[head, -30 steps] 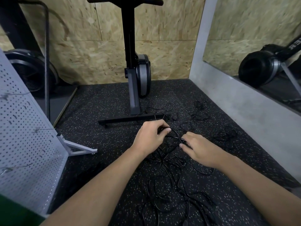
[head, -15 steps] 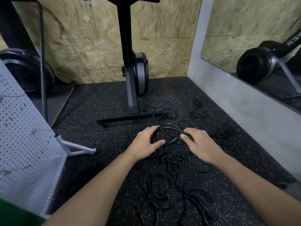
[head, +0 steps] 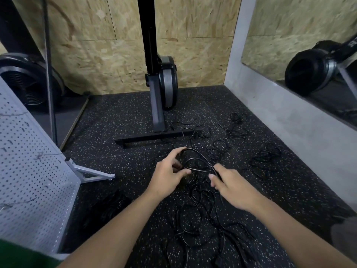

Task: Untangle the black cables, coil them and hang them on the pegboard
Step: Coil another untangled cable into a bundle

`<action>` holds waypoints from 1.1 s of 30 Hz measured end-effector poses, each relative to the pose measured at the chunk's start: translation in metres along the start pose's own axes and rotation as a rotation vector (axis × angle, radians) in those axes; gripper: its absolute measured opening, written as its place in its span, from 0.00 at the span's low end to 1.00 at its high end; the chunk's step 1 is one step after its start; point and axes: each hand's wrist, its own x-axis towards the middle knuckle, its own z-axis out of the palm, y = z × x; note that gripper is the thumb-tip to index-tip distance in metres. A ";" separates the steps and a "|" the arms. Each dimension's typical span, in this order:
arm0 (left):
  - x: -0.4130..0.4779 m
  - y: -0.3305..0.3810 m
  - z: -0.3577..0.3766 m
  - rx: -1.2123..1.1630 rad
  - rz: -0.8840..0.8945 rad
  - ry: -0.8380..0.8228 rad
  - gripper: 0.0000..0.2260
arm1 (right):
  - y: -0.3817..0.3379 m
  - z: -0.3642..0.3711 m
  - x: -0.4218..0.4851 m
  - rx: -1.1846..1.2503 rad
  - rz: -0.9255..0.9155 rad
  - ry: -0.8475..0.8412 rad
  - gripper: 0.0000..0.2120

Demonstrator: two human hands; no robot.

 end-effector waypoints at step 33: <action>0.016 0.062 -0.011 -0.777 -0.201 0.247 0.10 | -0.005 0.010 0.023 0.261 -0.115 0.065 0.07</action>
